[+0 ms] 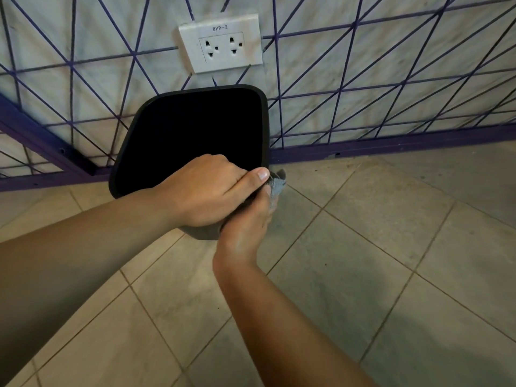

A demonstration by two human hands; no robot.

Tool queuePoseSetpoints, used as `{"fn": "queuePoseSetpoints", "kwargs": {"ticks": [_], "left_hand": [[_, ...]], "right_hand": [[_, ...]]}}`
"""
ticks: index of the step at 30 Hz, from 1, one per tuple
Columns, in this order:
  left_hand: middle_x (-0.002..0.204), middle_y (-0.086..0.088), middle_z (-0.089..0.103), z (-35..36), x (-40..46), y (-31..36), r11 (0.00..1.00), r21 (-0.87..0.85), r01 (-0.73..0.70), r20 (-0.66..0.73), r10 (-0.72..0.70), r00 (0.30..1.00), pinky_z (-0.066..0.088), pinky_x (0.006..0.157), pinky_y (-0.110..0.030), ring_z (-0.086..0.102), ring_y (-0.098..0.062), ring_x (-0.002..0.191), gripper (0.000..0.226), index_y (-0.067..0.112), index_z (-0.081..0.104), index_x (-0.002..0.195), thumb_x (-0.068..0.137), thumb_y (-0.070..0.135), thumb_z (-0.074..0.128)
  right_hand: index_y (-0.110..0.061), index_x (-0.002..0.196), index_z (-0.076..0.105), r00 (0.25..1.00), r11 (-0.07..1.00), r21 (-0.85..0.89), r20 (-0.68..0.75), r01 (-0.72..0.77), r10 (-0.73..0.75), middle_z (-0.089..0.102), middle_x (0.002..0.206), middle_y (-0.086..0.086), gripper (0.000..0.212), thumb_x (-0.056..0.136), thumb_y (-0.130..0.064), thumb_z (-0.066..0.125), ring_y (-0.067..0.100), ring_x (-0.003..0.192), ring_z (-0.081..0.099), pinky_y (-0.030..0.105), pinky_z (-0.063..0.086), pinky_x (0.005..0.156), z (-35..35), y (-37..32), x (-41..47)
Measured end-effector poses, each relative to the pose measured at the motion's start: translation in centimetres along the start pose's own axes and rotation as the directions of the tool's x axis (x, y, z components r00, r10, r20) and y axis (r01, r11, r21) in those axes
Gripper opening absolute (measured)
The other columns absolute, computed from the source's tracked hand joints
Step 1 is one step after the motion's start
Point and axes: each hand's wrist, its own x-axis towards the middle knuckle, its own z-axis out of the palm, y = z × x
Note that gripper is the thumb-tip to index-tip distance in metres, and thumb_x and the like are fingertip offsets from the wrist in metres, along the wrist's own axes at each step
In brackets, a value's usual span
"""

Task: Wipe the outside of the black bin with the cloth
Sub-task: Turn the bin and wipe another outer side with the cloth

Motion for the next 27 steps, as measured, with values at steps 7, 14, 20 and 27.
{"fn": "queuePoseSetpoints", "kwargs": {"ticks": [7,14,20,27], "left_hand": [[0.054,-0.004,0.056,0.2,-0.1,0.0,0.996,0.081,0.034,-0.009,-0.034,0.999,0.047,0.058,-0.04,0.056,-0.014,0.052,0.075,0.016,0.058,0.059,0.097,0.064,0.014],[0.046,0.001,0.044,-0.2,0.2,0.3,0.996,0.085,0.016,0.015,-0.017,1.0,0.031,0.05,-0.026,0.046,-0.013,0.043,0.067,0.019,0.045,0.05,0.091,0.067,0.022],[0.046,-0.003,0.044,0.0,0.2,-0.1,0.997,0.072,0.009,0.015,-0.01,1.0,0.035,0.049,-0.03,0.046,-0.018,0.044,0.069,0.019,0.043,0.05,0.094,0.067,0.022],[0.047,-0.006,0.045,0.0,0.2,0.0,0.996,0.08,0.036,0.015,-0.038,0.999,0.034,0.05,-0.03,0.047,-0.019,0.045,0.068,0.017,0.043,0.05,0.092,0.066,0.022]], "right_hand": [[-0.019,0.173,0.038,0.951,0.967,0.037,-0.178,-0.251,0.254,0.049,0.17,0.011,0.065,0.117,-0.053,0.036,0.031,0.15,0.053,0.048,0.05,0.12,-3.0,3.6,5.8],[-0.013,0.168,0.043,0.958,0.97,-0.018,-0.16,-0.244,0.238,0.058,0.159,0.014,0.061,0.118,-0.047,0.04,0.029,0.142,0.059,0.027,0.05,0.088,-2.7,3.4,4.9],[-0.01,0.159,0.056,0.977,0.973,-0.108,-0.08,-0.204,0.196,0.07,0.144,0.016,0.05,0.121,-0.036,0.037,0.03,0.131,0.067,0.032,0.056,0.102,-3.5,2.3,3.8],[-0.007,0.163,0.05,0.964,0.96,-0.121,-0.113,-0.254,0.241,0.066,0.123,0.012,0.056,0.12,-0.041,0.037,0.023,0.101,0.066,0.029,0.052,0.079,-3.3,2.4,4.6]]}}
